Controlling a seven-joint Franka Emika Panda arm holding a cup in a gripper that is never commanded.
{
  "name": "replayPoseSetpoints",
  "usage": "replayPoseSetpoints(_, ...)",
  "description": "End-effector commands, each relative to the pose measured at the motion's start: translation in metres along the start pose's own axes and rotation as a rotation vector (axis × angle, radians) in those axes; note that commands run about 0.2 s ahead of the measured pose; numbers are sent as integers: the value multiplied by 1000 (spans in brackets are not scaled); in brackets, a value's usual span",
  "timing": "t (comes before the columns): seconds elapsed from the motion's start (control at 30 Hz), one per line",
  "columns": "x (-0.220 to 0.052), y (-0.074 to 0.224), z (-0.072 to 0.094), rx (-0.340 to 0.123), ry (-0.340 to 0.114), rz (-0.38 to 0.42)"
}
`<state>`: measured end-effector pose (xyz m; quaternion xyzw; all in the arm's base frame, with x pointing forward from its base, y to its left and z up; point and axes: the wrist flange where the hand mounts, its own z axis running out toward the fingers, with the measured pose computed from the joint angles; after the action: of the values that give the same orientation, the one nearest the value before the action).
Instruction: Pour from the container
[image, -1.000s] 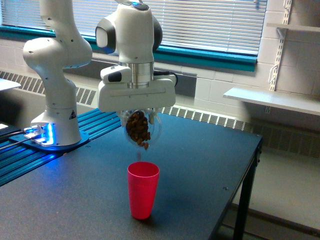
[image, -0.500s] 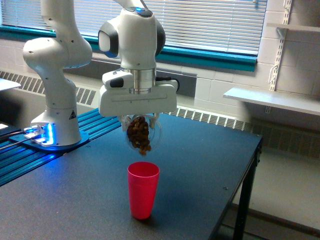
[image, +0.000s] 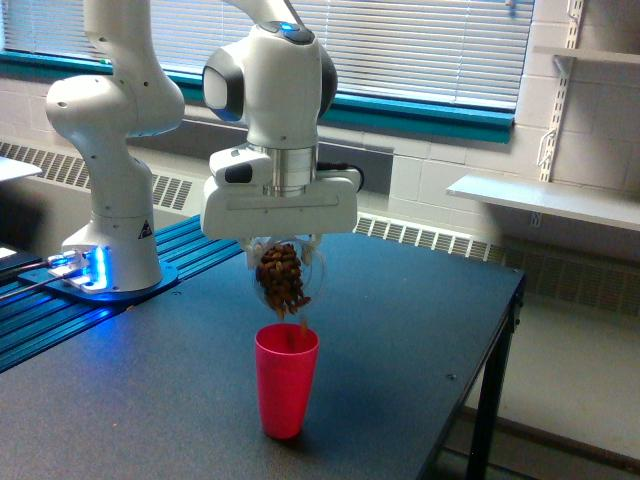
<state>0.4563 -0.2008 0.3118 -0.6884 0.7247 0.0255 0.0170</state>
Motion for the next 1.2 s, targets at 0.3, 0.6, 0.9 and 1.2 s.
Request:
replayPoseSetpoints(0.3,0,-7,6,-40,-10,17)
replayPoseSetpoints(0.6,2,-6,13,-68,-13,33)
replayPoseSetpoints(0.9,9,-9,18,-80,-22,62)
replayPoseSetpoints(1.2,12,-12,15,-83,-23,60)
